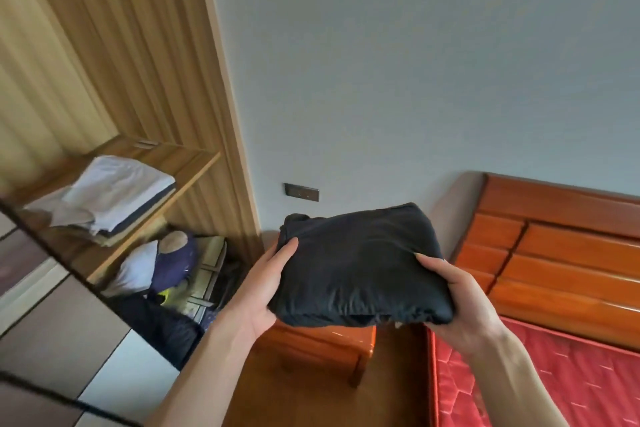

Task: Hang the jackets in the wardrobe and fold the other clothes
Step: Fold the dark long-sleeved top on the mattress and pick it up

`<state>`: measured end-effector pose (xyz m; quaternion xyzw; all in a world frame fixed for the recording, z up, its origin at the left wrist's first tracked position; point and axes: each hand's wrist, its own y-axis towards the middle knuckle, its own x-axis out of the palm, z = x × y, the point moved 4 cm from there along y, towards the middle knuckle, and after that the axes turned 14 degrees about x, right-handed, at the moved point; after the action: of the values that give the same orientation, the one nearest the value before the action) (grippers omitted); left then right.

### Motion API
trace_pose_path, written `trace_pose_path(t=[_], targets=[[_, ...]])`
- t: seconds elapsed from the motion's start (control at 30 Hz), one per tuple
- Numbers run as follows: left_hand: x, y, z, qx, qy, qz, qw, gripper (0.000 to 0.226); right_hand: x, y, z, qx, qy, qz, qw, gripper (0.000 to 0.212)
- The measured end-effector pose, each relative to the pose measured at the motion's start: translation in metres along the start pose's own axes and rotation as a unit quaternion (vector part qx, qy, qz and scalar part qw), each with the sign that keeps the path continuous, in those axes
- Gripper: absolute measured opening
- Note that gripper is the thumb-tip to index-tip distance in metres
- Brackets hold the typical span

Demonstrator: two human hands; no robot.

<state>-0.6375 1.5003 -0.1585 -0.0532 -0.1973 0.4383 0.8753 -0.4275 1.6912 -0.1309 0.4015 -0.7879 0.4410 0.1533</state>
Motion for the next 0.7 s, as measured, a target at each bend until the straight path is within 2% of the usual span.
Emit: trace_pose_path(t=[0.1, 0.2, 0.33, 0.53, 0.7], targets=[[-0.029, 0.018, 0.012, 0.016, -0.003, 0.030, 0.999, 0.075, 0.030, 0.037, -0.010, 0.030, -0.036, -0.016, 0.999, 0.050], [-0.053, 0.035, 0.026, 0.015, 0.010, 0.075, 0.997, 0.066, 0.057, 0.079, -0.020, 0.061, -0.079, -0.045, 0.994, 0.045], [-0.080, 0.056, 0.051, 0.038, 0.015, 0.138, 0.990, 0.054, 0.094, 0.139, -0.034, 0.086, -0.146, -0.097, 0.981, 0.067], [-0.103, 0.084, 0.086, 0.077, -0.079, 0.192, 0.975, 0.054, 0.159, 0.215, -0.062, 0.127, -0.209, -0.155, 0.957, 0.074], [-0.124, 0.100, 0.107, 0.125, -0.121, 0.251, 0.952, 0.053, 0.210, 0.269, -0.081, 0.151, -0.243, -0.182, 0.941, 0.061]])
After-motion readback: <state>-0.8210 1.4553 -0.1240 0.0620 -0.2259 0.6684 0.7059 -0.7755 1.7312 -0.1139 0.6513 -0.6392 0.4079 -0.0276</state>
